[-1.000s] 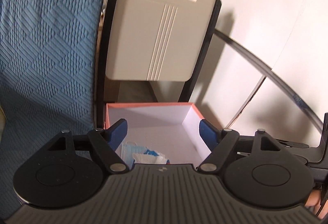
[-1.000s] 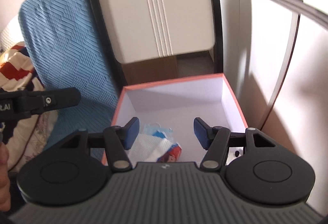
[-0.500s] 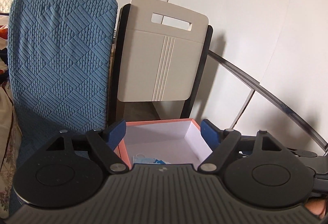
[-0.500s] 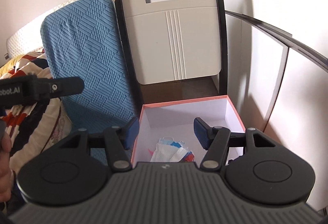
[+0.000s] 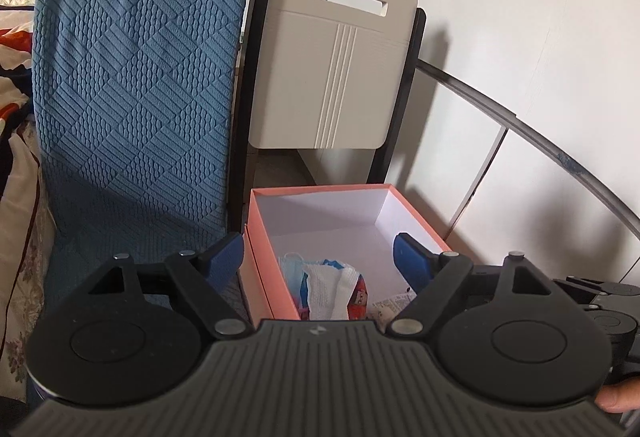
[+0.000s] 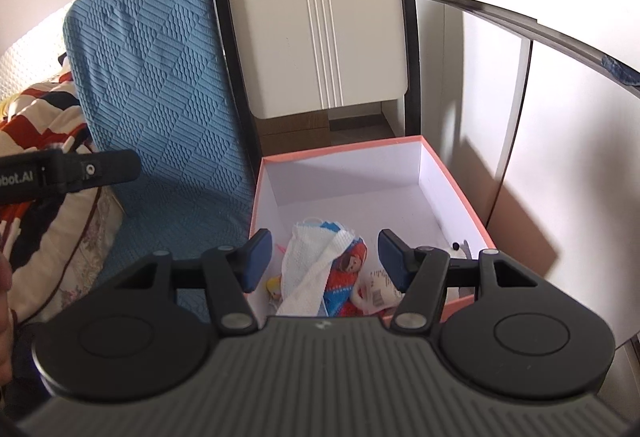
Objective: Organize soft objects
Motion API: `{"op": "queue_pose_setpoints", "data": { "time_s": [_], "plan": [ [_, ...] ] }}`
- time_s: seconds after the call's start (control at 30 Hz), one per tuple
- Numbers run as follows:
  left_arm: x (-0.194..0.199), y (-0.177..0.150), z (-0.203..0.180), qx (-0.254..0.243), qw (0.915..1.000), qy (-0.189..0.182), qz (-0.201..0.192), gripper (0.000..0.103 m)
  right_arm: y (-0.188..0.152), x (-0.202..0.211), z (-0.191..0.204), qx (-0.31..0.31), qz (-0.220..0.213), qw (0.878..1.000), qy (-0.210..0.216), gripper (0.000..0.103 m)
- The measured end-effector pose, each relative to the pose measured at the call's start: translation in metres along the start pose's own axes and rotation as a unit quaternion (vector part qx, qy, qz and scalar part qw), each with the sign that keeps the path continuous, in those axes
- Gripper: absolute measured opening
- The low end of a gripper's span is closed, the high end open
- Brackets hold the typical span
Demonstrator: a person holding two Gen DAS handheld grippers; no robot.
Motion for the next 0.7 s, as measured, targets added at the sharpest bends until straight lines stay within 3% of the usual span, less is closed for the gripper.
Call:
{"op": "queue_pose_setpoints", "data": {
  "time_s": [0.23,0.7],
  "plan": [
    [-0.001,-0.026,0.010,-0.011,0.9998,0.006,0.018,0.085,-0.020,-0.001,0.012,0.002,0.022,1.000,-0.010,0.061],
    [0.010,-0.045,0.037,0.008,0.9990,0.028,0.034,0.085,-0.045,0.002,0.022,0.002,0.038,0.999,-0.019,0.061]
  ]
}}
Point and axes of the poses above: each gripper's, at about its wrist camera, not at the fingertips, and x roughly against the way its jaws point, z to its left, y to its top, the point moved 3 cm from there along -x, roughly the way its jaws point, and after that the axes turned 1 degree about x, right-handed, at the moved point
